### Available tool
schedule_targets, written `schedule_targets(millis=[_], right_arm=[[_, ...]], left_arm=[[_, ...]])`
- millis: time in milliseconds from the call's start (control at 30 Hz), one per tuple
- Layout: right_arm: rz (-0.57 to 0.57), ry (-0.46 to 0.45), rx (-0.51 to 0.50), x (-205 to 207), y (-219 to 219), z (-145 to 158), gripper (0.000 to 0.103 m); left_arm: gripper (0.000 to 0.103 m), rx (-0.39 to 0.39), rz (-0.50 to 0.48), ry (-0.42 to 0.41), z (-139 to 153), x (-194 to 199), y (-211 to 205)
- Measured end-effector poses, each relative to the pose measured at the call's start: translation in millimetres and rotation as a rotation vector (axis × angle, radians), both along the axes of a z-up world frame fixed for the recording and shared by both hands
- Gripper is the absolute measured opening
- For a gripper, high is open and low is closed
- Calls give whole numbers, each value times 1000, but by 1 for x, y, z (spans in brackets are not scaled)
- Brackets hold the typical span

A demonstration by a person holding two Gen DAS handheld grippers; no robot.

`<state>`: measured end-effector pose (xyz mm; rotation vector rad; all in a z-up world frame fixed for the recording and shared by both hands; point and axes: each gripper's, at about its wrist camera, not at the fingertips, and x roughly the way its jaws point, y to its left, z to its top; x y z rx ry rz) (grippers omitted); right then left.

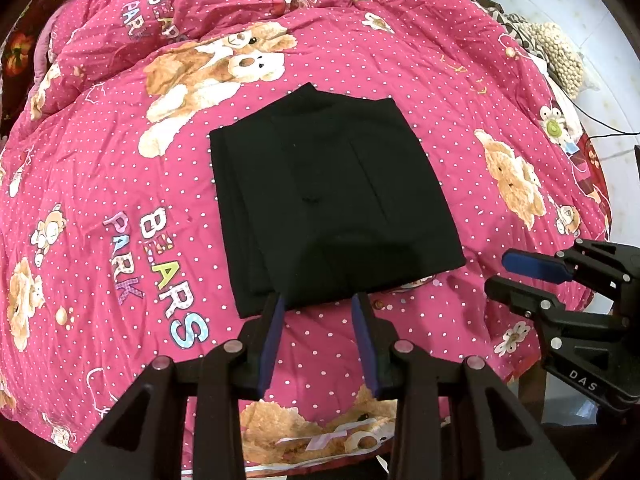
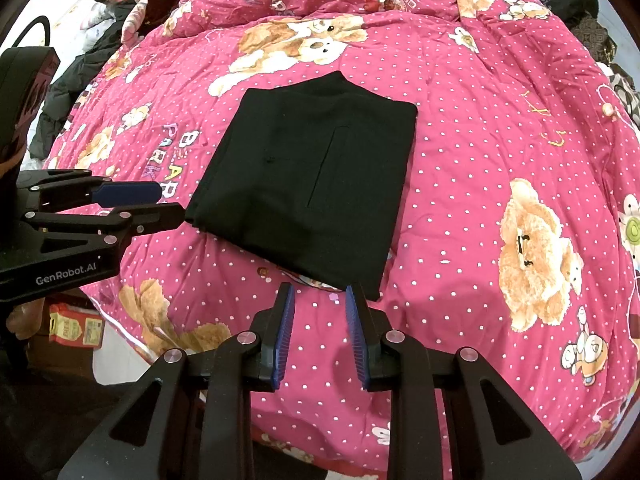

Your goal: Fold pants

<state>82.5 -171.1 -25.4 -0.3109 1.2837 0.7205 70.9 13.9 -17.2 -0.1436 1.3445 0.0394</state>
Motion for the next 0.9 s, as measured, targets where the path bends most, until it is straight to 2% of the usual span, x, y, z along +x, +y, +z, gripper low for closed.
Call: schedule_targets(millis=[900], right_arm=[[1, 1, 0, 0, -1, -1, 26]], left_arm=[[37, 11, -10, -4, 0, 2, 4]])
